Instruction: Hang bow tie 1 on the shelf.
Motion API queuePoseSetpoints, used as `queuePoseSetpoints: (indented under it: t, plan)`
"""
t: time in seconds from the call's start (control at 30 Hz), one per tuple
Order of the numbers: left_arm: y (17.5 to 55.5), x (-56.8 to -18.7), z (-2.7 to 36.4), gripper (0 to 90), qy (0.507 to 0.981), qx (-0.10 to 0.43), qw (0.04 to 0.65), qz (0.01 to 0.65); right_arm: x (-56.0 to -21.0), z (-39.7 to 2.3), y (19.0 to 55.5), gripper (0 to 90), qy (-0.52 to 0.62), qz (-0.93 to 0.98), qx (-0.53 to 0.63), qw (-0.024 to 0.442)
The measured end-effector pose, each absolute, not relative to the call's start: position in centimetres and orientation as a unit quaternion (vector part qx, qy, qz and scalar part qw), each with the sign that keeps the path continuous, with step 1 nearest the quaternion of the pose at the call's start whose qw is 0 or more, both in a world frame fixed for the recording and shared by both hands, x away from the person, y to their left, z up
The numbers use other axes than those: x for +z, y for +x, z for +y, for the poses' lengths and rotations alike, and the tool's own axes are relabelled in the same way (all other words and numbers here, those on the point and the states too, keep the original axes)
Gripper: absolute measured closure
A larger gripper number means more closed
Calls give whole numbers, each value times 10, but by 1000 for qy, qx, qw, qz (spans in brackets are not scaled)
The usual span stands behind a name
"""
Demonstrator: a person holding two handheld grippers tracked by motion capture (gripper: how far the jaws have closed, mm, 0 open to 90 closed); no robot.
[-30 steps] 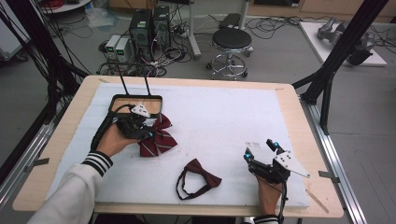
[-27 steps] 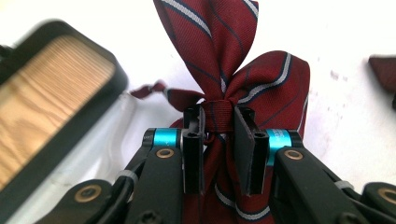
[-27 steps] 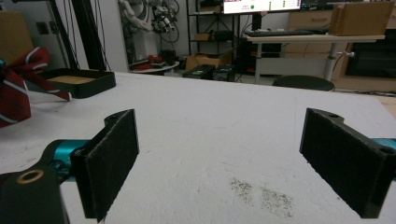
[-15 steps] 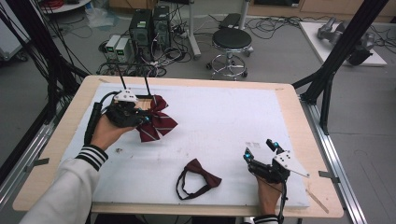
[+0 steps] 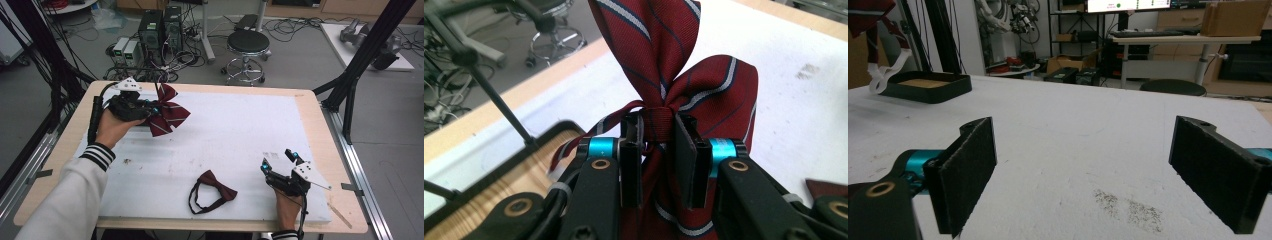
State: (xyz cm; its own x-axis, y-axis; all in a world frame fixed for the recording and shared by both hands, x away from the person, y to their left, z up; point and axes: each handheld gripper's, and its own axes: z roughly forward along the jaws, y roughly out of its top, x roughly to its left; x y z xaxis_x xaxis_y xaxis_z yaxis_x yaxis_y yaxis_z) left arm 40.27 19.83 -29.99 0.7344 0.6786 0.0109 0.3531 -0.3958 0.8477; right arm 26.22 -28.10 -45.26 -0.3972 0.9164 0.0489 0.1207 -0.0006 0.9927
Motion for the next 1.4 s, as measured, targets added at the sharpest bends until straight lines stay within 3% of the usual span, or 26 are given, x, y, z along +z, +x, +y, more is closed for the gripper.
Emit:
queuePoseSetpoints:
  t: [0.93, 1.4]
  plan:
    - [430, -266, 187, 746, 738, 293, 479, 374, -453, -281, 263, 109, 422, 613, 569, 350]
    - [438, -264, 184, 746, 716, 300, 491, 395, -453, -281, 263, 109, 422, 613, 569, 350]
